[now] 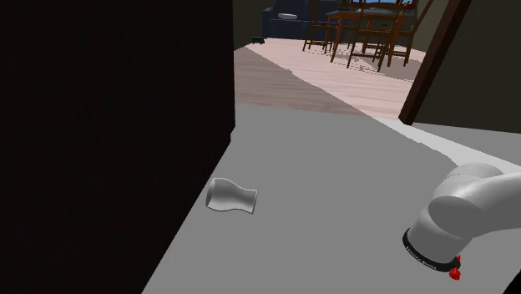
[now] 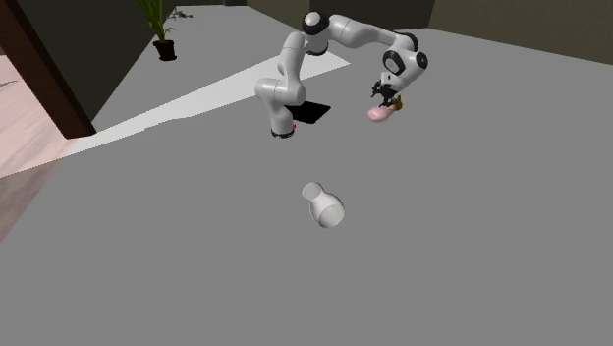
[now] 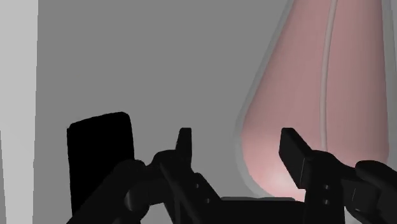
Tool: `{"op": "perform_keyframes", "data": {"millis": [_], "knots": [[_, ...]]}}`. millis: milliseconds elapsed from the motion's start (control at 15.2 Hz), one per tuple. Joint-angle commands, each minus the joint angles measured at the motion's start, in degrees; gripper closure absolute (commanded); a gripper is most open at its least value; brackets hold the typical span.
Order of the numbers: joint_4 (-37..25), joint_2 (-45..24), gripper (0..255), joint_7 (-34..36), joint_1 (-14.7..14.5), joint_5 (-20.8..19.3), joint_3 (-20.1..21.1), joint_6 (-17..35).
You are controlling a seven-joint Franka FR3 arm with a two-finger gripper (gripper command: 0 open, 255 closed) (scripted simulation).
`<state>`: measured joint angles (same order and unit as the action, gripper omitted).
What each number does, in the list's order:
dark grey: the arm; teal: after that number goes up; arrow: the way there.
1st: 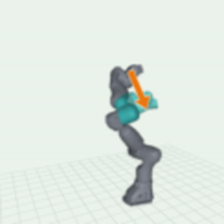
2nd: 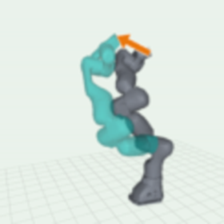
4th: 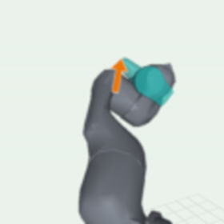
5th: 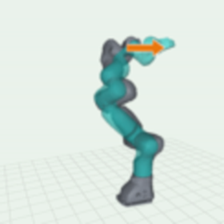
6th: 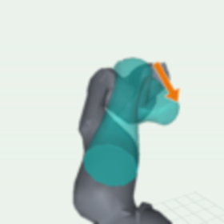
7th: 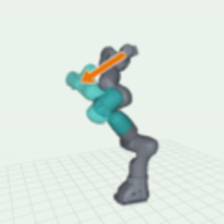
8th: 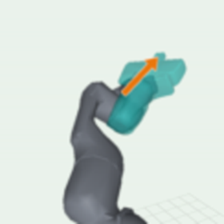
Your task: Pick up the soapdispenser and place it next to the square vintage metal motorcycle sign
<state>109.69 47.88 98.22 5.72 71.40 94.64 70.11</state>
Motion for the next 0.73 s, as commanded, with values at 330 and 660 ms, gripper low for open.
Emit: {"op": "perform_keyframes", "data": {"millis": [330, 660], "knots": [[0.2, 0.3, 255, -0.3, 0.0, 0.0, 0.7, 0.1], [-3.1, 1.6, 0, 1.9, 1.7, 0.2, 2.2, -0.1]]}}
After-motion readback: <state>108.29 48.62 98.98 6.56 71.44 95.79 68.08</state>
